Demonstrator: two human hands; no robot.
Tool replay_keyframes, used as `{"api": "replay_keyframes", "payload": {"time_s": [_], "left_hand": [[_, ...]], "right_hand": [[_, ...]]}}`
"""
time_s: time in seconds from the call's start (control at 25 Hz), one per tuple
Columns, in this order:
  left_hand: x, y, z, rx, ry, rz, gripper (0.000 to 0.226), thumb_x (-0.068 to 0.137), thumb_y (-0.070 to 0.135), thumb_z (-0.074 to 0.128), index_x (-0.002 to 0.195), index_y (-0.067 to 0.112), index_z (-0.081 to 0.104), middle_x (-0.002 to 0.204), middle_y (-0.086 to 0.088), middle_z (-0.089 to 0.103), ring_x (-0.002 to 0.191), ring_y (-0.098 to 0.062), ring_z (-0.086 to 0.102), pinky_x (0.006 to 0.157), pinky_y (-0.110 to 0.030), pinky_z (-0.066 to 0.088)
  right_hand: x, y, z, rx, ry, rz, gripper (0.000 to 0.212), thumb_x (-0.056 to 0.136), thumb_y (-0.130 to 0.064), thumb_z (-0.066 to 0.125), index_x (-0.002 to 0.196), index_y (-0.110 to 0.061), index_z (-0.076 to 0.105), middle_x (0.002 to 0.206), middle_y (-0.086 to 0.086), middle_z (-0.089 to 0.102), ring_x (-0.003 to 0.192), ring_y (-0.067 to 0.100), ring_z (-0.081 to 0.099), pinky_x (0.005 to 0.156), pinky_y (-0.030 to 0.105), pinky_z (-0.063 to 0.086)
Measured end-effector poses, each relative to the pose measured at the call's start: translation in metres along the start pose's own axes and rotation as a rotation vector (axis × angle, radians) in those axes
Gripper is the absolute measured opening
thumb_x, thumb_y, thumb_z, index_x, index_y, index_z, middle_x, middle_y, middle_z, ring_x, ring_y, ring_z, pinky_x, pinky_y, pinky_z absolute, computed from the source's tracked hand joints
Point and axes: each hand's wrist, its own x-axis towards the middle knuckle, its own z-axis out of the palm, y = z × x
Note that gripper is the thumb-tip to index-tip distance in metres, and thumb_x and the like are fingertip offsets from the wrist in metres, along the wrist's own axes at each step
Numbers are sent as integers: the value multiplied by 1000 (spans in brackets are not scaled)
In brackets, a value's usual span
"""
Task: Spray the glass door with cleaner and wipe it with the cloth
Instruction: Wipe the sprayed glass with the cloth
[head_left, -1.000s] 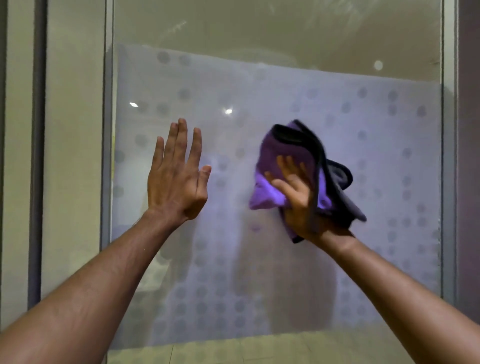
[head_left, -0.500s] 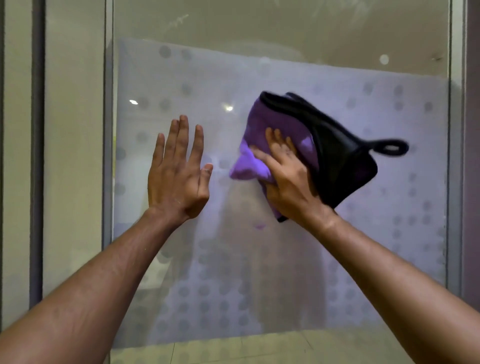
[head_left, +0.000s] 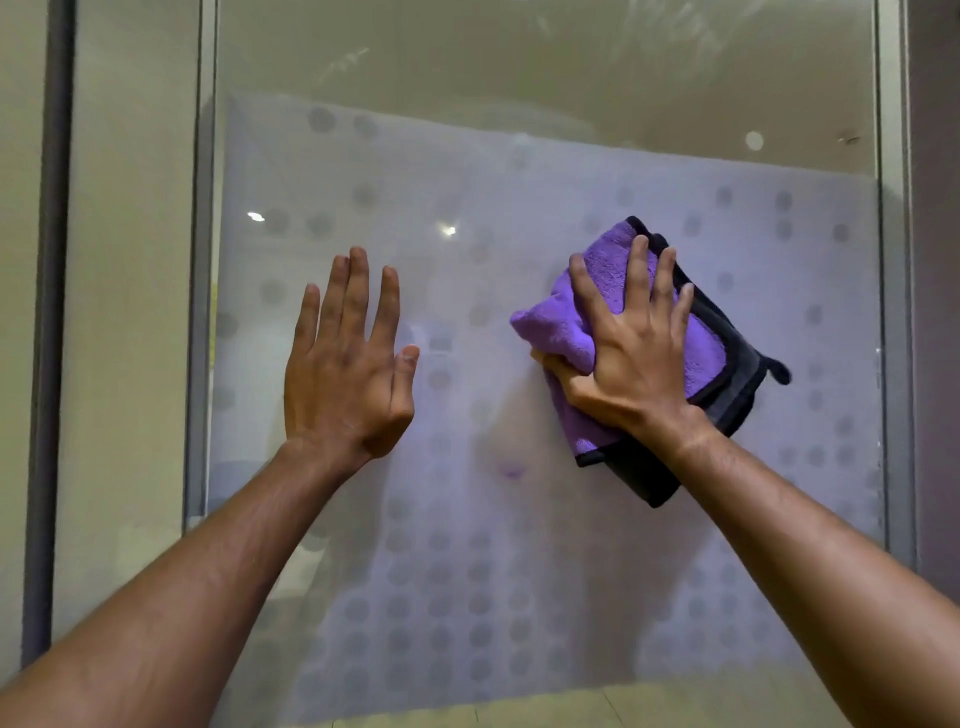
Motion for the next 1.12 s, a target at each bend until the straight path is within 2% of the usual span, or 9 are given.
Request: {"api": "replay_keyframes", "payload": {"time_s": [0.16, 0.36, 0.48, 0.56, 0.68, 0.8, 0.92, 1.04, 1.12], "left_hand": [[0, 0, 1, 6, -3, 2, 71, 95, 42, 26, 156, 12, 4, 164, -15, -4, 152, -25, -6, 123, -45, 2], [1, -1, 0, 18, -2, 5, 73, 94, 43, 28, 156, 12, 4, 164, -15, -3, 152, -25, -5, 123, -45, 4], [1, -1, 0, 15, -2, 10, 73, 94, 43, 30, 156, 13, 5, 164, -15, -3, 152, -25, -5, 123, -45, 2], [1, -2, 0, 21, -13, 12, 73, 95, 44, 29, 156, 13, 5, 164, -15, -3, 152, -25, -5, 123, -44, 1], [0, -5, -1, 25, -11, 8, 72, 95, 45, 26, 156, 13, 5, 164, -15, -3, 152, -25, -5, 123, -43, 1], [0, -3, -1, 17, -18, 15, 71, 95, 44, 24, 156, 13, 4, 164, -15, -4, 152, -25, -6, 123, -45, 2], [0, -2, 0, 24, -10, 11, 72, 95, 44, 24, 156, 12, 3, 164, -16, -4, 152, -26, -5, 123, -45, 2], [0, -2, 0, 19, -1, 22, 72, 95, 45, 24, 156, 12, 4, 164, -16, -3, 152, -26, -5, 123, -45, 3], [1, -3, 0, 14, -1, 24, 72, 96, 46, 25, 156, 12, 4, 164, -16, -2, 152, -26, -4, 123, -44, 2]], "right_hand": [[-5, -19, 5, 68, 66, -49, 59, 92, -41, 48, 147, -19, 45, 156, 37, 20, 144, 58, 14, 113, 71, 13], [-53, -26, 13, 143, 6, -449, 65, 75, -12, 68, 139, -10, 56, 149, 39, 33, 140, 57, 27, 114, 68, 20], [-92, -30, 22, 178, -50, -528, 63, 75, -9, 60, 138, -11, 57, 149, 36, 35, 142, 52, 27, 117, 63, 17], [-117, -28, 27, 194, -92, -557, 55, 89, -8, 42, 143, -15, 50, 152, 31, 33, 143, 48, 27, 120, 58, 15], [-126, -1, 24, 66, -127, -657, 42, 108, -27, 19, 142, -23, 43, 149, 22, 38, 135, 47, 42, 120, 49, 11], [-109, 10, 20, 112, 31, -472, 37, 100, -13, 42, 132, -12, 59, 141, 33, 45, 132, 52, 42, 114, 60, 24], [-91, -22, 19, 172, 54, -237, 58, 77, -12, 65, 134, -11, 60, 146, 36, 39, 139, 52, 33, 114, 66, 21], [-106, -53, 27, 195, -2, -457, 57, 81, -18, 55, 138, -16, 58, 150, 33, 36, 141, 50, 30, 116, 65, 17], [-131, -43, 30, 145, -90, -621, 55, 90, -16, 41, 144, -21, 49, 155, 28, 29, 146, 45, 22, 119, 61, 13]]}}
